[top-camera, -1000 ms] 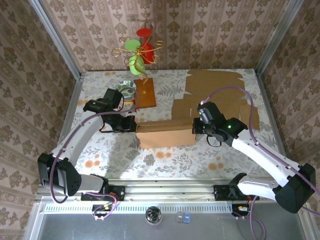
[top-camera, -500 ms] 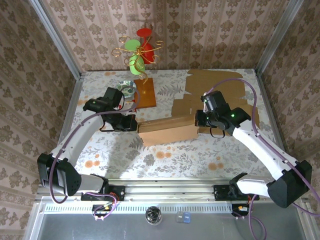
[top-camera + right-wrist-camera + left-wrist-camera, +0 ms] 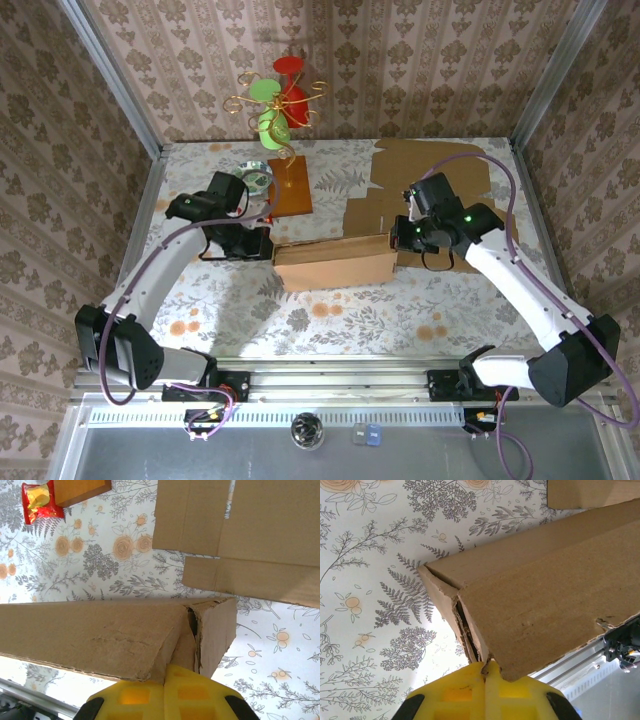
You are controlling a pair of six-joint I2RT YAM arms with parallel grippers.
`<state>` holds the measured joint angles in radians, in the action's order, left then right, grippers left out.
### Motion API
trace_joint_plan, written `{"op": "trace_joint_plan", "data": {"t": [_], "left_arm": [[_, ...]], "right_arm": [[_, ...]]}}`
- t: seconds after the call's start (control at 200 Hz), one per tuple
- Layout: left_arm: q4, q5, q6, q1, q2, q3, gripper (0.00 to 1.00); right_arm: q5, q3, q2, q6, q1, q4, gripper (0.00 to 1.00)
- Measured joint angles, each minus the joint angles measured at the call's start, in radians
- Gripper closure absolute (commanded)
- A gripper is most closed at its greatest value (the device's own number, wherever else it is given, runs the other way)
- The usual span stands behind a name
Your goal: Fold the paper box
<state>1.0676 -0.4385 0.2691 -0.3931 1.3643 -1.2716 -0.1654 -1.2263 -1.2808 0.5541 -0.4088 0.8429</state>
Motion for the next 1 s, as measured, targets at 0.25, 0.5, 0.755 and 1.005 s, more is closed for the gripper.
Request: {"op": "trace_joint_plan", "data": {"t": [0.25, 0.5, 0.755, 1.005], "left_arm": [[0.013, -0.002, 0.0, 0.0, 0.006, -0.037, 0.98], [0.017, -0.016, 0.0, 0.0, 0.013, -0.04, 0.98], [0.016, -0.03, 0.0, 0.0, 0.021, -0.04, 0.98], [-0.002, -0.029, 0.0, -0.006, 0.047, -0.041, 0.98]], "right_arm": [[-0.083, -0.056, -0.036, 0.013, 0.051, 0.04, 1.0], [-0.129, -0.047, -0.051, 0.013, 0.087, 0.053, 1.0], [-0.13, -0.015, -0.051, -0.076, 0.109, 0.048, 1.0], [-0.119, 0.002, -0.056, -0.169, 0.124, 0.026, 1.0]]}}
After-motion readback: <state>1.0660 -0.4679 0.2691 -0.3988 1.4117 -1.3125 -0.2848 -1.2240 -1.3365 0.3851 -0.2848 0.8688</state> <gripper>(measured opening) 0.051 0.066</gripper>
